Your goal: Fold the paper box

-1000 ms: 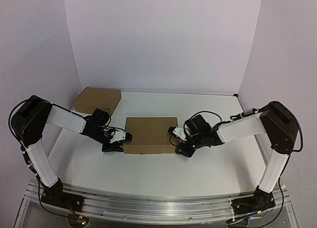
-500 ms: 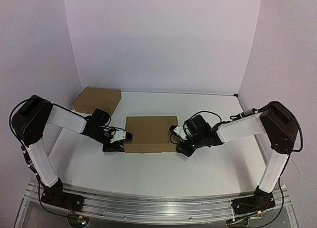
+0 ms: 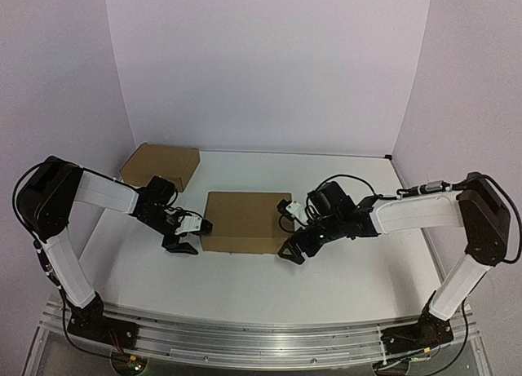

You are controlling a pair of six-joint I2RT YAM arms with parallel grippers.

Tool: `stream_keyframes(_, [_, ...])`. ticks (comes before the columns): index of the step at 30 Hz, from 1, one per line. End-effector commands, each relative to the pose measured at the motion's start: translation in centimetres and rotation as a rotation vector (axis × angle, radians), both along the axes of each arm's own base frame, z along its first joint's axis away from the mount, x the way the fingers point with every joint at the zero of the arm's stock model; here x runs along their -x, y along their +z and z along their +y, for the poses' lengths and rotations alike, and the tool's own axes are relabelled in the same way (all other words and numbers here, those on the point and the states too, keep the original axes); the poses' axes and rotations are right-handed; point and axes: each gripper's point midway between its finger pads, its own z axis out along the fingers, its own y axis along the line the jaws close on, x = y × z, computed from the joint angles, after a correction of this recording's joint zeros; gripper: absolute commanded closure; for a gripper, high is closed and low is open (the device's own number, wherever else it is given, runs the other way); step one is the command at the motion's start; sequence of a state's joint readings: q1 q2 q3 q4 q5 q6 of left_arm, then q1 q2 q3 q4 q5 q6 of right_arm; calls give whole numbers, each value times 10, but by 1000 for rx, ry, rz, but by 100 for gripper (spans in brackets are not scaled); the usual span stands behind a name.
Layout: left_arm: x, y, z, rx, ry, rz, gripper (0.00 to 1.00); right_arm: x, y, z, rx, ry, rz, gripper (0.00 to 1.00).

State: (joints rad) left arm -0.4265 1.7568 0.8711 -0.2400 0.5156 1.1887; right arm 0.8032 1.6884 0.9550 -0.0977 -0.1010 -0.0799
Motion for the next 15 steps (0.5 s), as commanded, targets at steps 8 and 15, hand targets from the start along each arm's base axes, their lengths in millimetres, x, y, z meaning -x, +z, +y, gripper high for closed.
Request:
stream_keyframes(8, [-30,67,29,76,131,-32,22,-32,56,-102,-10,-410,18,2])
stream_keyframes(15, [-89,129,95,410,858,247,16,-80,65,-272,-68,-1061,9,2])
